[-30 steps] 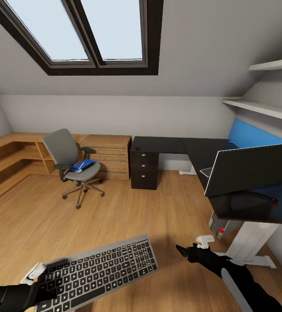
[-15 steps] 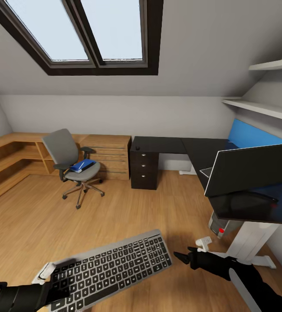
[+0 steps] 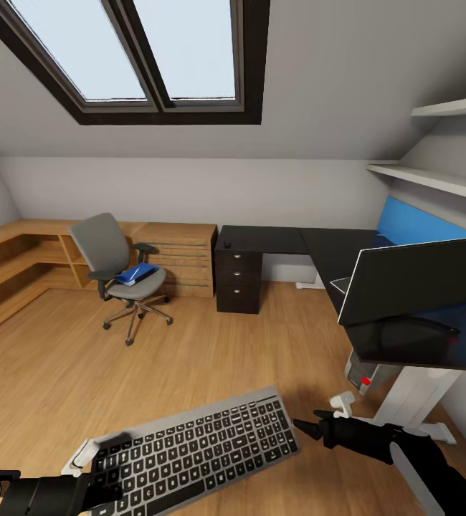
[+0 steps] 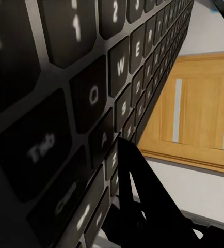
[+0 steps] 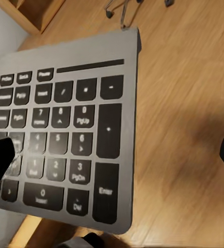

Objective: In the bedroom, organize the workspace by keeping the computer under the desk, ensuring the monitor is on the desk, placing the keyboard on the desk next to the monitor, placing the mouse on the desk next to the keyboard, moving the folder from the swivel chair onto the desk next to the mouse, stacking the notebook on top of the folder with the pen on top of the notebook, and positioning the swivel chair next to the desk.

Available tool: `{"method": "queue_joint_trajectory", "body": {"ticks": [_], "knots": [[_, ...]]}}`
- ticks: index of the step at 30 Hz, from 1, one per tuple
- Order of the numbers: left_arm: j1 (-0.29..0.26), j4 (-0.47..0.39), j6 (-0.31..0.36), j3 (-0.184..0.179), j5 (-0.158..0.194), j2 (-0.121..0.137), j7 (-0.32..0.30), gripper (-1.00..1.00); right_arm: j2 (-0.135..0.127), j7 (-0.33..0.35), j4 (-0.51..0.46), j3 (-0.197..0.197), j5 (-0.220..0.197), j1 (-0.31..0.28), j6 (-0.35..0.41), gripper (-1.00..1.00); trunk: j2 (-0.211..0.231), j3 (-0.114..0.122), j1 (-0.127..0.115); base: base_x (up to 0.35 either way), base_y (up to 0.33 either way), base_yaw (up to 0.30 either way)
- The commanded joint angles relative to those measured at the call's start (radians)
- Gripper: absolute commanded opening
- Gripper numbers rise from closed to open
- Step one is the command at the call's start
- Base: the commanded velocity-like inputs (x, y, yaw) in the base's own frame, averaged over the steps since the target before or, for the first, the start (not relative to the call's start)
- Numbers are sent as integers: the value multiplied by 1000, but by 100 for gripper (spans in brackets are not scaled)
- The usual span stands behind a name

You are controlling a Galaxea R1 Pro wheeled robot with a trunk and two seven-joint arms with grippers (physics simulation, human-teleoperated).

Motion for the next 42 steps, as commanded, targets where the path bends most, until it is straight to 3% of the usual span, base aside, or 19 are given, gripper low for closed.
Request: {"method": "queue_joint_trajectory", "body": {"ticks": [1, 6, 16, 20, 25, 30, 35, 38, 42], "knots": [[-1, 0, 3, -1, 0, 1, -4, -100, -6, 31, 0, -13, -9, -1, 18, 100, -2, -2, 1, 0, 0, 0], [-1, 0, 2, -2, 0, 2, -39, -100, -37, 186, 17, -49, -5, -1, 54, 100, -2, -2, 1, 0, 0, 0], [-1, -32, 1, -4, 0, 2, -58, -100, -113, 371, 28, -54, -5, -1, 59, 100, -2, -2, 1, 0, 0, 0], [-1, -34, 1, -5, -6, 1, -58, -100, -124, 416, 36, -56, -5, -1, 59, 100, -2, -2, 1, 0, 0, 0], [-1, -38, 0, -15, -46, 1, -84, -100, -147, 514, 42, -56, -5, -1, 59, 100, -2, -2, 1, 0, 0, 0], [-1, -38, -58, -36, -92, 1, -121, -100, -150, 535, 43, -56, -5, -1, 59, 100, -2, -2, 1, 0, 0, 0], [-1, -37, -157, -52, -171, 1, -206, -100, -151, 541, 50, -56, -5, -1, 59, 100, -2, -2, 1, 0, 0, 0], [-1, -37, -180, -55, -213, 1, -273, -100, -151, 542, 57, -56, -5, -1, 59, 100, -2, -2, 1, 0, 0, 0], [-1, -37, -191, -55, -264, 0, -316, -100, -150, 542, 62, -56, -5, -1, 59, 100, -2, -2, 1, 0, 0, 0]]}}
